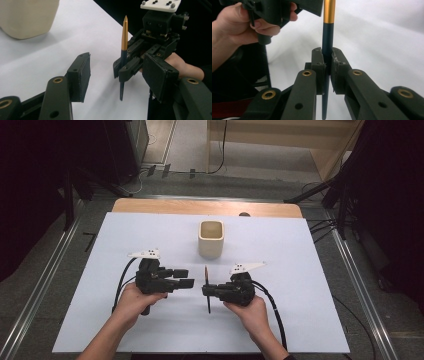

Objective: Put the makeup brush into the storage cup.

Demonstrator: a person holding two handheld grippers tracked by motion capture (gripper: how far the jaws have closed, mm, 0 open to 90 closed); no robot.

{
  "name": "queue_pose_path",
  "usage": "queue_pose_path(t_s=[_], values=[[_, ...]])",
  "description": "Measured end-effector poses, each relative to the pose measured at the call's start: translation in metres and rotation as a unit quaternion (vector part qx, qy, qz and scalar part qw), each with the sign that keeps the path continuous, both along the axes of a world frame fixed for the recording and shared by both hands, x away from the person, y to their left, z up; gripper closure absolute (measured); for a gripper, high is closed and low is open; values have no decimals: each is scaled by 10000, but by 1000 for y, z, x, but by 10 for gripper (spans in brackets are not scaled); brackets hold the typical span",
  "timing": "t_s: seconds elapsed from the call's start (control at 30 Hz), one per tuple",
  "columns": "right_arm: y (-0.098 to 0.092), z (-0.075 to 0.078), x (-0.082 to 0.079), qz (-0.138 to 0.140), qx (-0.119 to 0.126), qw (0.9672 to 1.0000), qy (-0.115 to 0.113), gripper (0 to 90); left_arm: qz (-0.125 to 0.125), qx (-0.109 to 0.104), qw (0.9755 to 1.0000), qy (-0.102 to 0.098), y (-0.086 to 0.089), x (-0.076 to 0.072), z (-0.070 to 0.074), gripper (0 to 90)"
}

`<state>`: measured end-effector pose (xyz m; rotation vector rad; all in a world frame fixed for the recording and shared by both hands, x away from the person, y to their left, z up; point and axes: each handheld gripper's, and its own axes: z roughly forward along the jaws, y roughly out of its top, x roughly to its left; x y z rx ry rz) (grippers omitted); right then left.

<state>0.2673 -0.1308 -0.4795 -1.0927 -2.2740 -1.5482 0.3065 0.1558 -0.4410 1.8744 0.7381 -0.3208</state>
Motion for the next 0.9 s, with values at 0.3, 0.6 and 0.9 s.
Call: queue_pose_path(t_s=[0.3,0.6,0.9], values=[[-6,1,1,-118,-114,9999,0,834,122,288,9995,-35,14,0,-6,344],[-10,3,3,-205,-166,9996,44,834,138,663,9977,-93,19,-2,-9,325],[-15,7,5,-336,-275,9991,-14,835,144,941,9950,-293,28,-5,-11,321]])
